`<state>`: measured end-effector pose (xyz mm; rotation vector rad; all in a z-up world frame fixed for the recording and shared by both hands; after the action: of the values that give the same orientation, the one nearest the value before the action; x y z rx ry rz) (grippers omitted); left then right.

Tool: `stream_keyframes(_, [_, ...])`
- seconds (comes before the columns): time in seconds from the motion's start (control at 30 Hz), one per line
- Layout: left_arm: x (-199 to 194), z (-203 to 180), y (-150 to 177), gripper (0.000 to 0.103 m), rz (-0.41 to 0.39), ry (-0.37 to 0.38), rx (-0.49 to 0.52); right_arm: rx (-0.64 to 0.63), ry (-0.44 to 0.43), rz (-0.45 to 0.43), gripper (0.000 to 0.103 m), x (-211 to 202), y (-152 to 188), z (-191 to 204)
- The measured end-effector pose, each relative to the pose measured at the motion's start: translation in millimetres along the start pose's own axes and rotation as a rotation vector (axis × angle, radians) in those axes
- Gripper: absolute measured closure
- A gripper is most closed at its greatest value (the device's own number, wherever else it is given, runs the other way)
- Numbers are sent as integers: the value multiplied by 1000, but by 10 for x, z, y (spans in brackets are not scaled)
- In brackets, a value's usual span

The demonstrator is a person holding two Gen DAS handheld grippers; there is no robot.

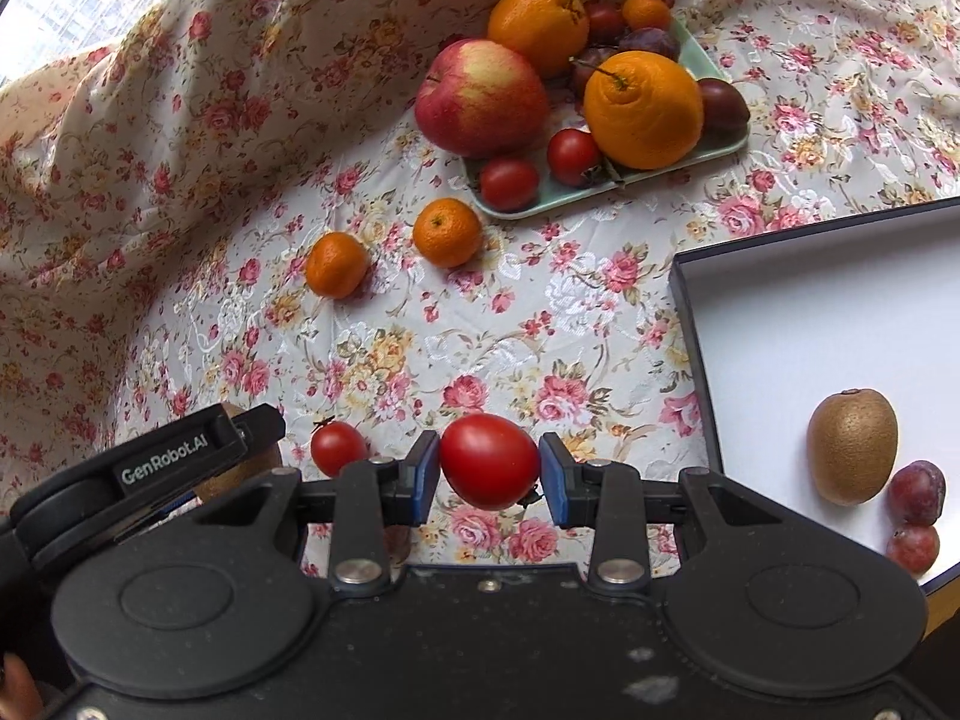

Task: Organize fruits
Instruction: 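Carry the kiwi over the white box and open the left tool while the right tool carries the tomato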

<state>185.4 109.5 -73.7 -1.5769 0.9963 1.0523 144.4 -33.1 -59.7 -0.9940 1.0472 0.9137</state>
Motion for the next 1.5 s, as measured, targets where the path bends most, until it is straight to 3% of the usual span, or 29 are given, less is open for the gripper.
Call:
stream_keyframes(0.2, [-110, -527, 216, 44, -13, 35, 124, 115, 27, -37, 65, -157, -150, -583])
stream_keyframes(0.53, [-135, -1373, 587, 44, 35, 133, 265, 278, 108, -92, 65, -433, -184, -1618])
stream_keyframes(1.03, [203, -2328, 940, 44, 77, 168, 325, 357, 242, -80, 66, -621, 101, -2798])
stream_keyframes(1.5, [473, -2719, 1177, 45, 95, 165, 364, 422, 215, -126, 65, -792, 168, -3282])
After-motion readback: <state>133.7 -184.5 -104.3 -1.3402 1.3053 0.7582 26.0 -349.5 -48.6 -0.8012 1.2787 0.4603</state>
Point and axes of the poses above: each gripper's, at about its wrist camera, not at the fingertips, and x roughly the way its jaws point, z to its left, y to its underside, the point moved 10 cm from there along x, roughly the way its jaws point, and after that the axes turned 6 degrees about -x, right-handed, at the moved point
